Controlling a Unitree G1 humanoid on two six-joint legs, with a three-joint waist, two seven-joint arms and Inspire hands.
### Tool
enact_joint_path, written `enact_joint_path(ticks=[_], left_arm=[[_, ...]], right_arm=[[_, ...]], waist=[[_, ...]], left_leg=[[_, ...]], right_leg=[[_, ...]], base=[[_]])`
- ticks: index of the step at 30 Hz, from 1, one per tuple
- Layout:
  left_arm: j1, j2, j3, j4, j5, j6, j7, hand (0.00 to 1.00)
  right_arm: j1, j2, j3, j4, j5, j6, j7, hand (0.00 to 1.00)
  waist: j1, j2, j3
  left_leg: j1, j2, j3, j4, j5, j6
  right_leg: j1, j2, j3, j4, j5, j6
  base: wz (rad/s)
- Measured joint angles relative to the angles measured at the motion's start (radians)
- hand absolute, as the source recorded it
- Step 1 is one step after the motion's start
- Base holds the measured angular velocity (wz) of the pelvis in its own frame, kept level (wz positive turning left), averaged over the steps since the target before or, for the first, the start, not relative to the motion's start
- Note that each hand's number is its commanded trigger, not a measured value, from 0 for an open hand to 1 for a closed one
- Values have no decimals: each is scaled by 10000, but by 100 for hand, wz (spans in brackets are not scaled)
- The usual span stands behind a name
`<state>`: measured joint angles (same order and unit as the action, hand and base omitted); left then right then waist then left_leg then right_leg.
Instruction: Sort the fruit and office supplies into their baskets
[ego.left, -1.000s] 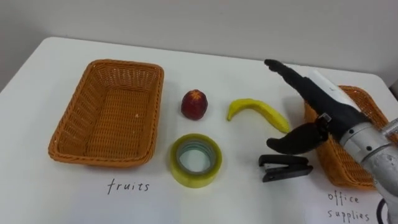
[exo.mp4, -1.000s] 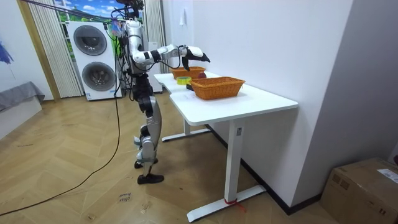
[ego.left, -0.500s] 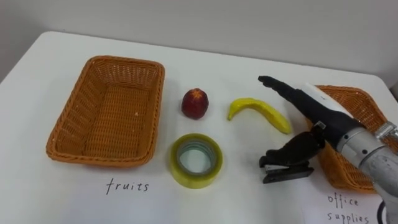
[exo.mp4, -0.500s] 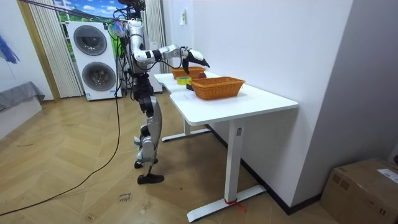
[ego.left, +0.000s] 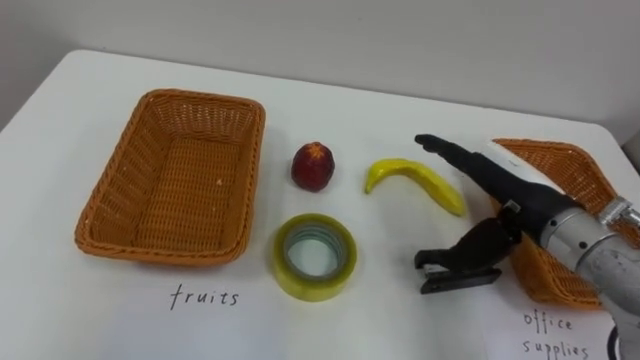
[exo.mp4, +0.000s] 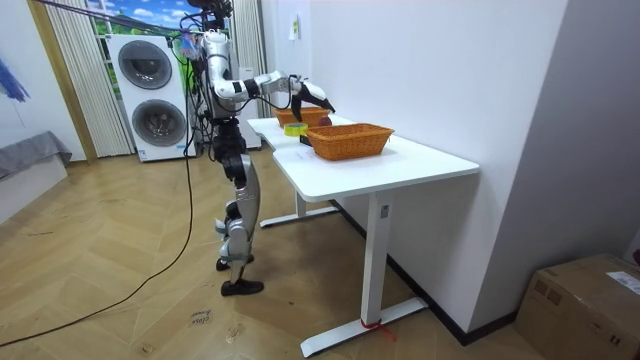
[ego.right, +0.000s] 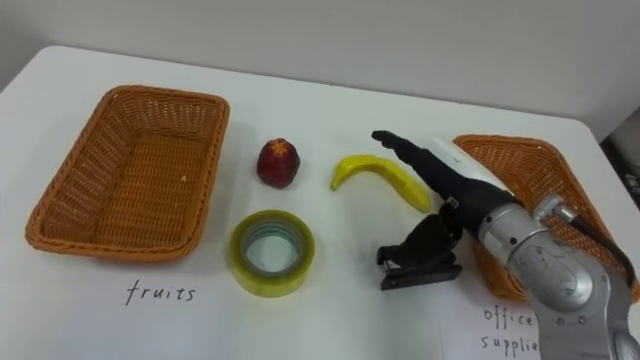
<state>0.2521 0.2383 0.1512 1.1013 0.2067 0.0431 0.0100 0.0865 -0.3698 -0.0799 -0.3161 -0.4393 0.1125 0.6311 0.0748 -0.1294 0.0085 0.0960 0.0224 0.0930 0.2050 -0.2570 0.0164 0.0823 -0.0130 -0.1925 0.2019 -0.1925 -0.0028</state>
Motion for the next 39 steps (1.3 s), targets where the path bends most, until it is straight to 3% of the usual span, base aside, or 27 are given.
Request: enact_joint_path(ticks=[14, 39], left_arm=[[-195, 80, 2, 14, -3, 17, -4, 0], [-211, 96, -373, 12, -75, 16, -22, 0]], right_arm=[[1, 0, 629, 383, -424, 253, 1332, 0], [1, -77, 709, 673, -967, 427, 2021, 0]], waist=[[169, -59, -4], [169, -70, -2]], left_leg=[[0, 2, 3, 12, 1, -1], [1, 0, -1, 13, 1, -1]], right_leg=[[8, -1, 11, 0, 0, -1], [8, -2, 18, 1, 1, -1]], base=[[0], [0]])
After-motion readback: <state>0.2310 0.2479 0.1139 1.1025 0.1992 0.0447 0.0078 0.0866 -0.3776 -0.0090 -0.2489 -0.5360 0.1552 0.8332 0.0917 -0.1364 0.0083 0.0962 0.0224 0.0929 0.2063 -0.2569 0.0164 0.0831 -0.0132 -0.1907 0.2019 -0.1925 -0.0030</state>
